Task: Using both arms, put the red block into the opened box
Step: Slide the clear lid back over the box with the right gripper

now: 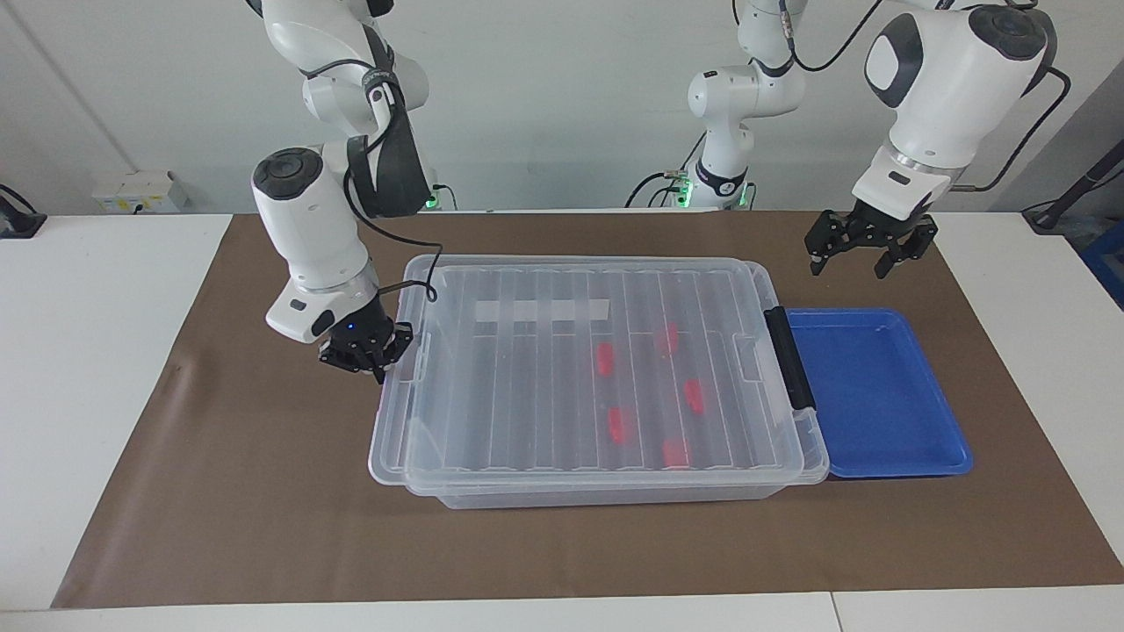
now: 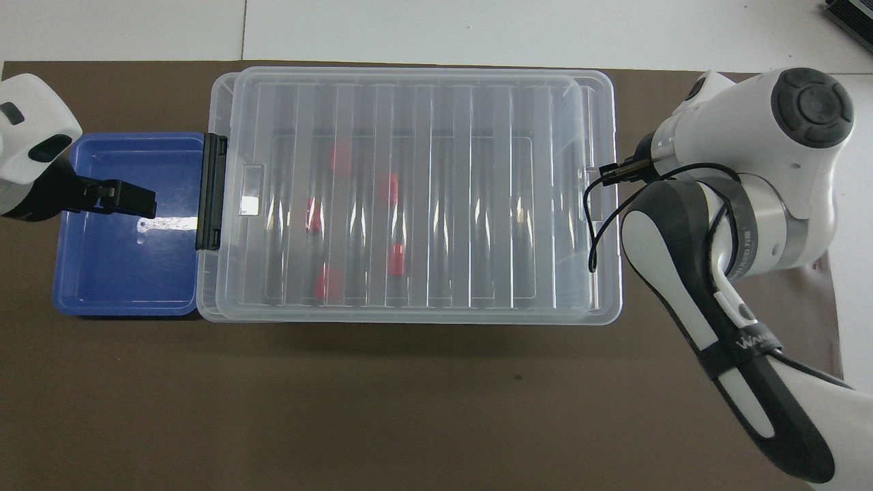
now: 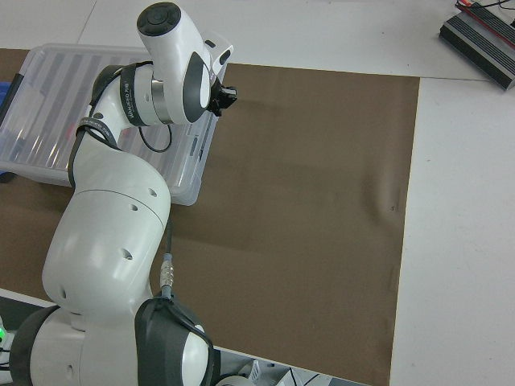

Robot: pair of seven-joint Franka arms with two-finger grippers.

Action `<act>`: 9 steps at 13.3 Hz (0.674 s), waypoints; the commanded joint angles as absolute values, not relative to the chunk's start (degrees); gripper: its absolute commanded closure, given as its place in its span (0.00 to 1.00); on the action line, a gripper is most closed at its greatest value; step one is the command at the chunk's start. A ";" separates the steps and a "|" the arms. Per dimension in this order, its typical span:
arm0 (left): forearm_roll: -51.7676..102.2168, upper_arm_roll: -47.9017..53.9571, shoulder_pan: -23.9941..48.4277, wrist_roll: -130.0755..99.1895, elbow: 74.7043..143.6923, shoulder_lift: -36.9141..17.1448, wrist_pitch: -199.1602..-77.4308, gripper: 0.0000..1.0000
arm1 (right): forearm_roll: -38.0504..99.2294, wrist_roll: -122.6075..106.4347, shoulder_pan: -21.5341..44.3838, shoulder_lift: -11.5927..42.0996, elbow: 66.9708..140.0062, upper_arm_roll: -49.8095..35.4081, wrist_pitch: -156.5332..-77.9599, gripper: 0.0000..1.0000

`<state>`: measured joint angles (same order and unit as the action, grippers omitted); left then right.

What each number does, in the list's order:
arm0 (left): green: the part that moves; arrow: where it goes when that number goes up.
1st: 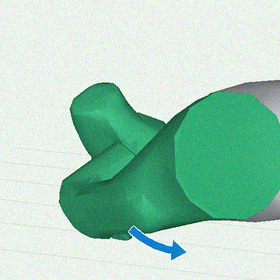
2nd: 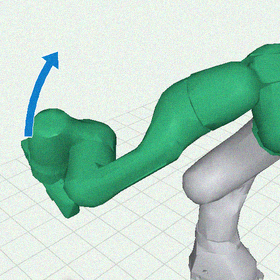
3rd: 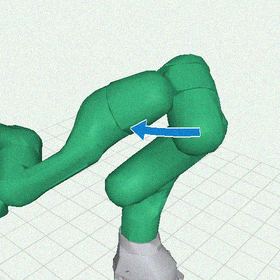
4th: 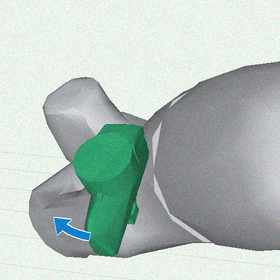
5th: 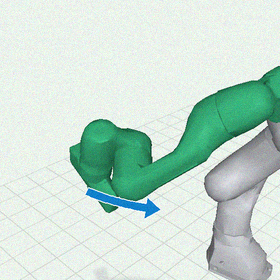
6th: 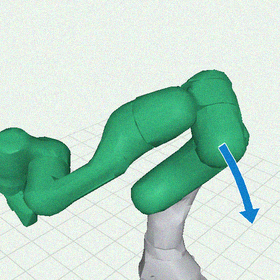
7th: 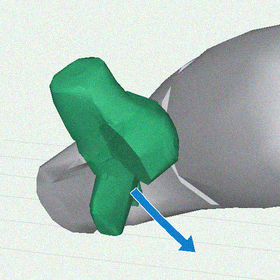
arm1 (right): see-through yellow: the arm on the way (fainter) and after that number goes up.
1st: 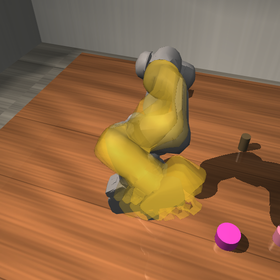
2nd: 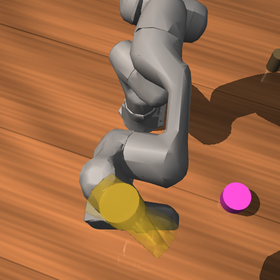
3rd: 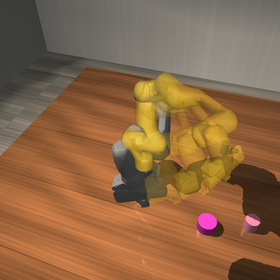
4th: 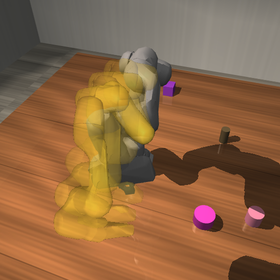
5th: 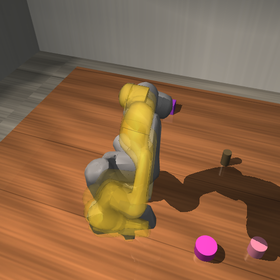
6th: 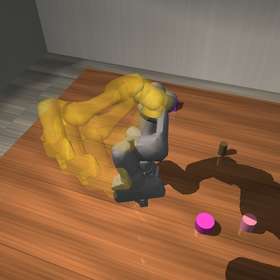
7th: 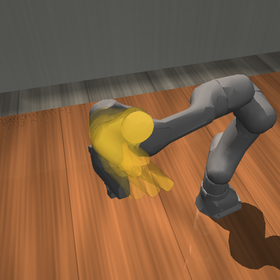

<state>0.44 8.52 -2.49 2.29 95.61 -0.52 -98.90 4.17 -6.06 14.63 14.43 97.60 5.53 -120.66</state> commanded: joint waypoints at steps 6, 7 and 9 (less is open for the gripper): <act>1.41 8.53 -3.08 1.85 96.15 0.44 -99.58 0.00 | 6.33 -5.36 14.94 13.97 99.05 5.27 -120.94 1.00; 1.41 8.53 -2.90 1.85 96.15 0.44 -99.58 0.00 | 6.42 -5.45 14.85 13.97 99.05 5.27 -120.85 1.00; 1.41 8.53 -2.73 1.85 96.15 0.44 -99.67 0.00 | 6.42 -5.27 14.94 13.97 99.05 5.27 -120.67 1.00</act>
<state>0.45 8.40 -2.54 2.22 95.61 -0.52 -99.16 4.93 -6.06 14.87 14.43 97.96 5.53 -120.64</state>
